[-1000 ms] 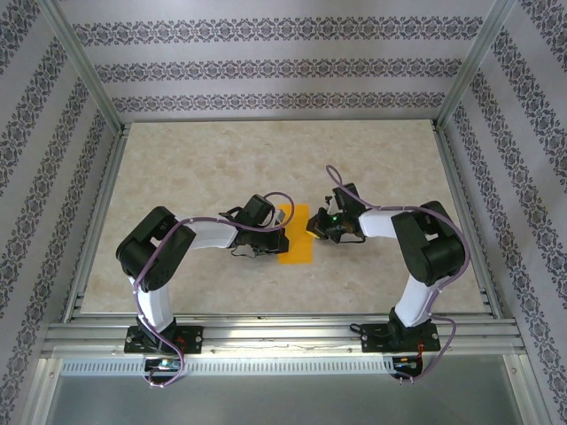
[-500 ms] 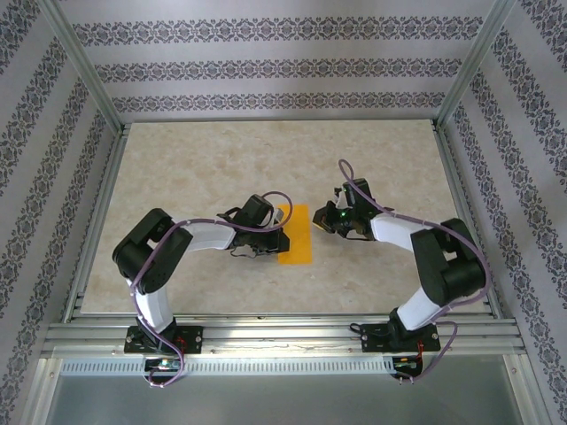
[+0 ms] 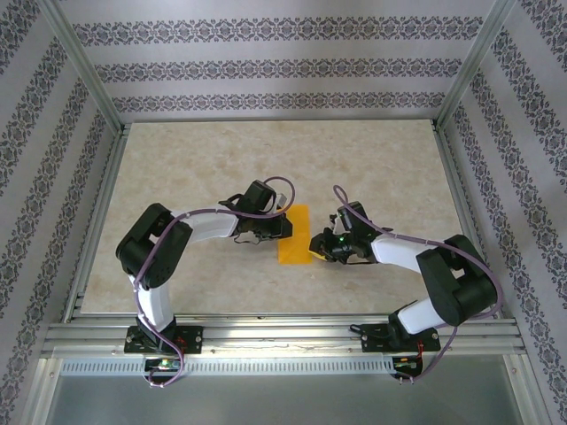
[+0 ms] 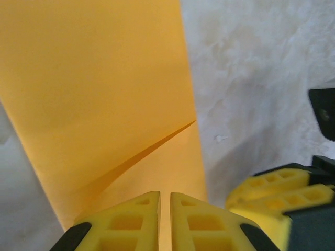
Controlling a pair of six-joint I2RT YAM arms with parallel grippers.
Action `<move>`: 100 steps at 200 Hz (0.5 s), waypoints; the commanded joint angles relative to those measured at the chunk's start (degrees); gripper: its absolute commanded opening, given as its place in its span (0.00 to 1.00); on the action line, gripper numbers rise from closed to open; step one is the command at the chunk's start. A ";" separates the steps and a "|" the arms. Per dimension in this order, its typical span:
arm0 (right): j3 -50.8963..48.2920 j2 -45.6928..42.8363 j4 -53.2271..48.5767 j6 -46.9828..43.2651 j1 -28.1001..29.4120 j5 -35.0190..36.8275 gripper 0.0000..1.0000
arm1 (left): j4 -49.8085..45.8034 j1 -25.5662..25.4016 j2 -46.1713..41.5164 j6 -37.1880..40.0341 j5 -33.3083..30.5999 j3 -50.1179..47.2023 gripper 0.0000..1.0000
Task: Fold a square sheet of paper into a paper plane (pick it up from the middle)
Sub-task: Turn over the paper at the center of the table.
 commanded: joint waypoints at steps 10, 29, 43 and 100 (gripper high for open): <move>-0.42 -0.86 -0.33 3.48 1.80 -0.24 0.21 | -6.16 0.95 1.65 3.96 -1.05 1.74 0.12; 0.35 -0.34 -1.43 3.32 2.86 0.47 0.22 | -6.65 0.95 1.70 4.57 -1.62 1.31 0.12; 1.00 -0.12 -2.93 2.96 3.41 1.73 0.23 | -7.06 0.97 1.97 4.94 -1.62 1.19 0.11; 3.14 0.49 -8.90 1.30 3.73 5.07 0.25 | -6.35 0.97 3.05 4.91 -0.78 -0.18 0.11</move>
